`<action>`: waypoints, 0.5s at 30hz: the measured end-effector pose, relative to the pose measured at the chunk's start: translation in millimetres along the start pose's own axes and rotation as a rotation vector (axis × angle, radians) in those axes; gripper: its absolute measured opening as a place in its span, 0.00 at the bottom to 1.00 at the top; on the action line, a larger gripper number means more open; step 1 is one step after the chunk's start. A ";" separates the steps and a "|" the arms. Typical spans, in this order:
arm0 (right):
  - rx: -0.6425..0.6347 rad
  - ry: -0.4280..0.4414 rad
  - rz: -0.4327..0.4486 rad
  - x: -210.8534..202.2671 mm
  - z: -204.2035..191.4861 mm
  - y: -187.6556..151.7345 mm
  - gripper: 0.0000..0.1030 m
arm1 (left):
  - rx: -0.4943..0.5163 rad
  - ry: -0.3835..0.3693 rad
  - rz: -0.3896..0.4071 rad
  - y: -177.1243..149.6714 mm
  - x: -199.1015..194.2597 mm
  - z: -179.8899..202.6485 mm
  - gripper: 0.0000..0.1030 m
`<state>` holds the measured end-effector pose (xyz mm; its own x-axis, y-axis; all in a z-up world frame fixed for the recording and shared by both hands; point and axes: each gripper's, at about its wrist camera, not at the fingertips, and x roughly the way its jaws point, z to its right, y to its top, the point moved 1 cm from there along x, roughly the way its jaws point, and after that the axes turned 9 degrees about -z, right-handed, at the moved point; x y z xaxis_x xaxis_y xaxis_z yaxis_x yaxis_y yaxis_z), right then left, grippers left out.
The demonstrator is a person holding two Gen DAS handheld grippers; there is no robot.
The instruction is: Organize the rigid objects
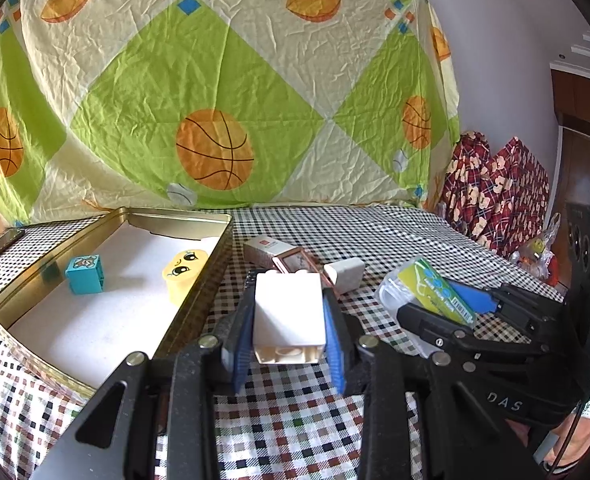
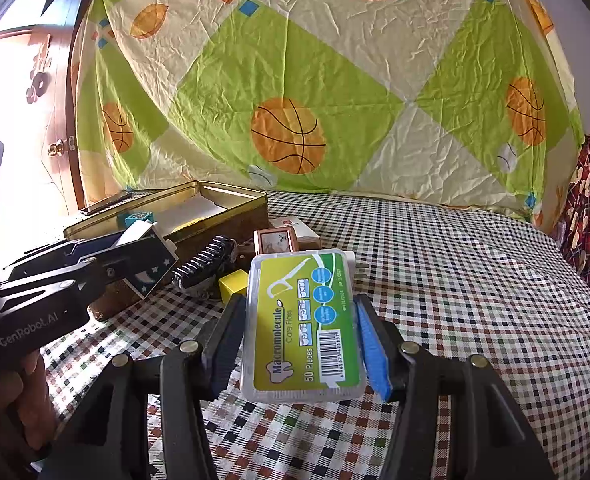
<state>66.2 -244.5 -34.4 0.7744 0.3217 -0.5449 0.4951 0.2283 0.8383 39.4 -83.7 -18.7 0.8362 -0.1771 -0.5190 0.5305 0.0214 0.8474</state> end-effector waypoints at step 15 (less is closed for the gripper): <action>-0.018 -0.003 0.060 -10.3 -4.3 -3.3 0.55 | 0.011 0.011 0.047 -1.1 -8.0 3.7 0.30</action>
<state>54.9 -244.6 -31.6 0.8040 0.3323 -0.4932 0.4403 0.2247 0.8693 31.6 -85.9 -15.1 0.8619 -0.1654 -0.4793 0.4887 0.0185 0.8723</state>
